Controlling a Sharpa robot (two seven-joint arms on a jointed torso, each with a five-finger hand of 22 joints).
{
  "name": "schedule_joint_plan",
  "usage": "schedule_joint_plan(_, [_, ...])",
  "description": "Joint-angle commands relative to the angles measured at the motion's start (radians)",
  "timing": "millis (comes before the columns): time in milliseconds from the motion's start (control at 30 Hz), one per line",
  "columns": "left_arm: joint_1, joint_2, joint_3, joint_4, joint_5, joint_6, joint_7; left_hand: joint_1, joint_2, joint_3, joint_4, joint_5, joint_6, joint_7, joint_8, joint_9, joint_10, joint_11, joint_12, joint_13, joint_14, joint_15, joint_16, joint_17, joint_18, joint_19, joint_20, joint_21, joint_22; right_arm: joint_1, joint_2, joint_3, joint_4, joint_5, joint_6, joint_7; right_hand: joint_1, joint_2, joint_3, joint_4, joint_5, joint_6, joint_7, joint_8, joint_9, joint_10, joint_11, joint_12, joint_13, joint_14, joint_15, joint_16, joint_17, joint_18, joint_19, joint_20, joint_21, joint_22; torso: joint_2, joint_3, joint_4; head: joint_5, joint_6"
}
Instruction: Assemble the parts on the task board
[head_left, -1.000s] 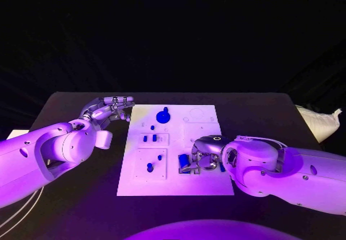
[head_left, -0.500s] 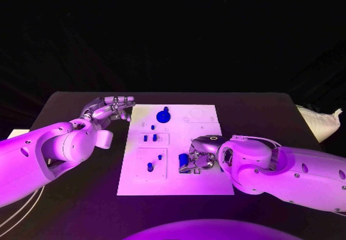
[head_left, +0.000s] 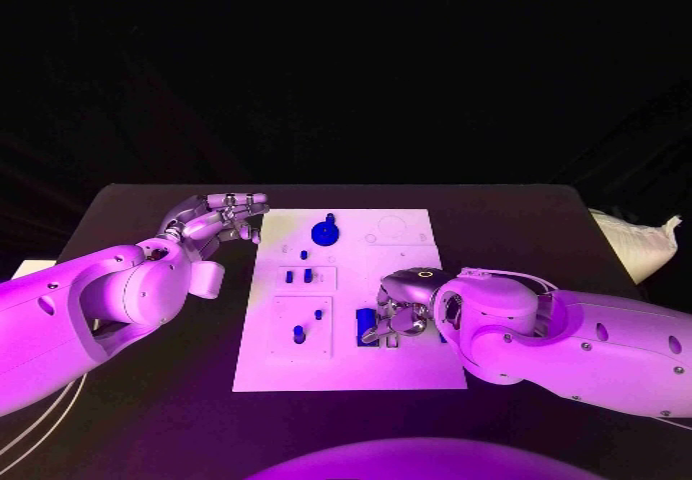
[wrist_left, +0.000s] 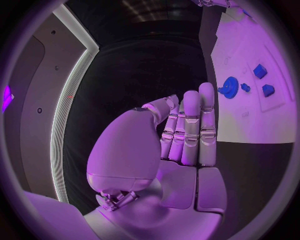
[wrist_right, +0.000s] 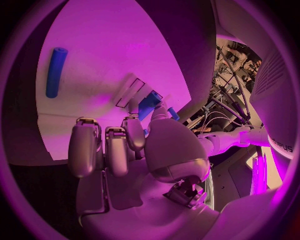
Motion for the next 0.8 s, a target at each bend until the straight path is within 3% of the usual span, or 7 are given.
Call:
schedule_joint_plan(33, [0.0, 0.002, 0.0, 0.0, -0.003, 0.02, 0.002, -0.004, 0.0, -0.002, -0.006, 0.004, -0.006, 0.001, 0.007, -0.001, -0.007, 0.002, 0.003, -0.001, -0.01, -0.001, 0.004, -0.001, 0.011, 0.001, 0.005, -0.004, -0.001, -0.002, -0.006, -0.001, 0.006, -0.007, -0.037, 0.006, -0.019, -0.01, -0.018, 0.018, -0.004, 0.005, 0.001, -0.004, 0.001, 0.004, 0.001, -0.001, 0.002, 0.085, -0.007, -0.003, 0.182, -0.011, 0.001, -0.002, -0.003, -0.001, -0.001, 0.0004, -0.0018, -0.002, 0.001])
schedule_joint_plan(300, [0.0, 0.001, 0.0, -0.001, -0.001, 0.019, 0.004, -0.004, 0.0, -0.002, -0.006, 0.004, -0.006, 0.001, 0.007, -0.001, -0.007, 0.002, 0.003, -0.001, -0.01, -0.001, 0.004, -0.001, 0.011, 0.001, 0.005, -0.004, -0.001, -0.001, -0.072, 0.001, 0.056, 0.098, -0.184, 0.052, -0.039, -0.014, -0.032, 0.042, 0.002, 0.001, 0.001, -0.008, 0.002, -0.001, 0.002, -0.012, -0.005, 0.084, -0.007, -0.007, 0.178, -0.01, -0.001, -0.002, -0.007, -0.008, -0.001, 0.0001, -0.0017, -0.013, 0.005])
schedule_joint_plan(467, [0.0, 0.002, 0.0, -0.001, -0.001, 0.018, 0.01, -0.005, 0.001, -0.002, -0.006, 0.003, -0.007, 0.001, 0.007, -0.002, -0.008, 0.002, 0.004, -0.001, -0.01, -0.001, 0.004, -0.001, 0.011, 0.001, 0.005, -0.004, -0.001, 0.02, -0.157, 0.003, 0.077, 0.231, -0.266, 0.131, 0.04, 0.004, -0.005, 0.012, 0.072, -0.052, 0.025, -0.065, -0.02, -0.022, 0.021, -0.051, -0.028, 0.082, 0.007, -0.014, 0.17, -0.007, -0.009, 0.007, -0.023, -0.03, -0.001, -0.0006, -0.0018, -0.025, 0.01])
schedule_joint_plan(600, [0.0, 0.001, 0.0, -0.001, -0.001, 0.017, 0.016, -0.005, 0.0, -0.002, -0.005, 0.003, -0.007, 0.001, 0.007, -0.002, -0.008, 0.002, 0.004, -0.001, -0.01, 0.0, 0.004, -0.001, 0.011, 0.001, 0.005, -0.004, -0.001, 0.032, -0.217, 0.003, 0.086, 0.178, -0.235, 0.17, 0.1, 0.022, 0.02, -0.022, 0.142, -0.055, 0.037, -0.107, -0.04, -0.027, 0.03, -0.062, -0.034, 0.082, 0.015, -0.015, 0.169, -0.005, -0.01, 0.015, -0.027, -0.035, -0.001, 0.0002, -0.0063, -0.029, 0.012])
schedule_joint_plan(733, [0.0, -0.001, -0.001, 0.0, -0.001, 0.017, 0.023, -0.005, 0.0, -0.002, -0.005, 0.003, -0.007, 0.001, 0.007, -0.002, -0.008, 0.002, 0.004, -0.001, -0.01, 0.0, 0.004, -0.001, 0.011, 0.001, 0.005, -0.004, -0.001, 0.035, -0.245, 0.003, 0.086, 0.086, -0.202, 0.164, 0.115, 0.018, 0.024, -0.031, 0.13, -0.04, 0.037, -0.129, -0.05, -0.025, 0.03, -0.062, -0.033, 0.083, 0.016, -0.013, 0.172, -0.005, -0.009, 0.017, -0.027, -0.033, -0.003, 0.0026, -0.0178, -0.029, 0.012])
schedule_joint_plan(800, [-0.001, 0.001, -0.001, 0.0, -0.001, 0.019, 0.027, -0.005, 0.0, -0.002, -0.005, 0.003, -0.007, 0.001, 0.007, -0.002, -0.008, 0.002, 0.004, -0.001, -0.01, 0.0, 0.004, -0.001, 0.011, 0.001, 0.005, -0.004, -0.001, 0.035, -0.255, 0.002, 0.086, 0.031, -0.183, 0.145, 0.134, 0.029, 0.038, -0.04, 0.094, -0.028, 0.037, -0.146, -0.058, -0.023, 0.029, -0.064, -0.032, 0.083, 0.017, -0.013, 0.173, -0.005, -0.008, 0.017, -0.027, -0.032, -0.004, 0.004, -0.0203, -0.032, 0.013])
